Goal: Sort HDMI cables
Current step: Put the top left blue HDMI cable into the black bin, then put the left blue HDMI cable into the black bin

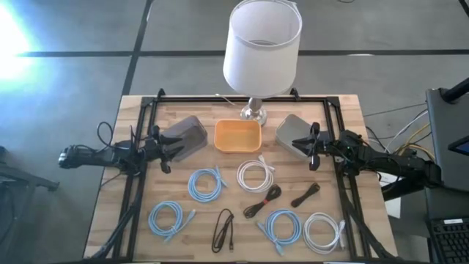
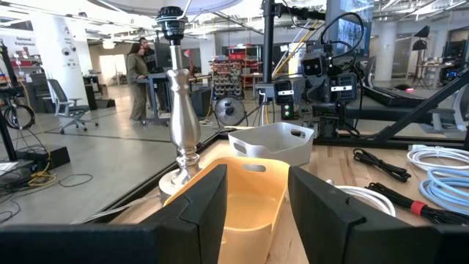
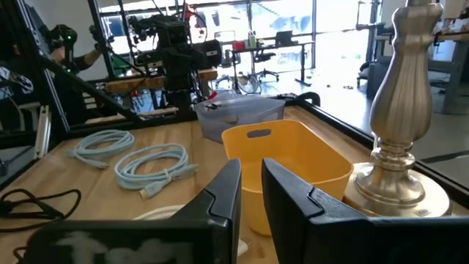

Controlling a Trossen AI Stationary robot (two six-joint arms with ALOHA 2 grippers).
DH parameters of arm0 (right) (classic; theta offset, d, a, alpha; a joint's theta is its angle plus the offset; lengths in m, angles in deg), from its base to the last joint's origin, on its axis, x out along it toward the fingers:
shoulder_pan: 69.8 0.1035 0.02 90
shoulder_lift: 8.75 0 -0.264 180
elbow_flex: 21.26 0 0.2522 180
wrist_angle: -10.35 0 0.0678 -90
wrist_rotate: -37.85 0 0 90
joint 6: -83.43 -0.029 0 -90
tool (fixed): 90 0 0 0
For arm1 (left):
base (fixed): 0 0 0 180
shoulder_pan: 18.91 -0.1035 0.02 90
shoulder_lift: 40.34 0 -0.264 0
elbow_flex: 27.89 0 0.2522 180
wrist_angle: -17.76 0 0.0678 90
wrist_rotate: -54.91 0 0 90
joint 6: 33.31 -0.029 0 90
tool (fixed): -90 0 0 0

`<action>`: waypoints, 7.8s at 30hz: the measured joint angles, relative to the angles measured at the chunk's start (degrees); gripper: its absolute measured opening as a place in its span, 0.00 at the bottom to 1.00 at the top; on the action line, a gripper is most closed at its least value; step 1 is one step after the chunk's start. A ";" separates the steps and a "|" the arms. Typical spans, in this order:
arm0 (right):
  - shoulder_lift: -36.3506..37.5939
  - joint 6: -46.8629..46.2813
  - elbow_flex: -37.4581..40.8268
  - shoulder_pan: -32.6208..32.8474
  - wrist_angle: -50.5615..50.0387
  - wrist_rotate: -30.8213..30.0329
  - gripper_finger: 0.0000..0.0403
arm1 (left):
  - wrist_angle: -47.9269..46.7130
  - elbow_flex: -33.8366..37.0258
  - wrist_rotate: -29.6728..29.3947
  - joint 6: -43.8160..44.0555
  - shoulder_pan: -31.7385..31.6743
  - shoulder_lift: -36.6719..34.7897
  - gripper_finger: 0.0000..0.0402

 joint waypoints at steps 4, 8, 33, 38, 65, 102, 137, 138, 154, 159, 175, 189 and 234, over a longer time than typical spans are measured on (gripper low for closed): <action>0.00 -0.45 0.01 0.00 0.00 0.00 0.13 | 0.01 0.01 -0.01 0.02 0.01 0.01 0.37; 0.00 1.98 0.01 0.00 0.00 0.00 0.13 | 0.00 0.00 0.00 0.00 0.01 0.00 0.37; -0.56 0.20 0.01 0.00 13.77 -9.73 0.21 | 9.62 0.02 -0.22 -1.05 0.02 0.00 0.37; -2.44 -0.04 -0.78 0.02 17.12 -8.83 0.29 | 16.92 -0.16 -0.14 -2.24 0.01 0.07 0.37; -37.46 1.20 -28.94 1.88 2.05 -2.30 0.36 | -1.34 -25.73 5.11 4.78 0.04 35.05 0.37; -71.86 4.32 -44.79 9.10 0.01 -2.34 0.34 | -3.37 -27.50 13.42 9.46 0.44 73.35 0.37; -70.77 -0.42 -44.99 11.67 -0.44 -2.36 0.31 | -25.15 -40.52 -1.64 7.12 1.49 62.52 0.05; -70.77 -0.42 -44.99 11.67 -0.45 -2.36 0.30 | -28.35 -41.75 -4.56 7.18 1.49 61.40 0.06; -70.77 -0.18 -44.99 11.67 -0.43 -2.36 0.25 | -49.06 -42.30 -37.59 18.23 -0.10 49.55 0.08; -70.77 -0.18 -44.99 11.67 -0.41 -2.38 0.24 | -48.19 -35.10 -38.23 20.92 -3.13 49.75 0.09; -70.77 -1.20 -44.99 11.67 -0.39 -2.38 0.24 | -34.23 -24.50 -36.22 18.72 -7.91 50.36 0.10; -70.77 -1.28 -44.99 11.67 -0.39 -2.38 0.19 | -35.00 -24.50 -30.96 22.79 -13.52 50.91 0.21; -70.77 -0.22 -44.97 16.76 -0.41 -2.99 0.38 | -44.22 -43.08 30.61 16.42 -10.01 51.45 0.38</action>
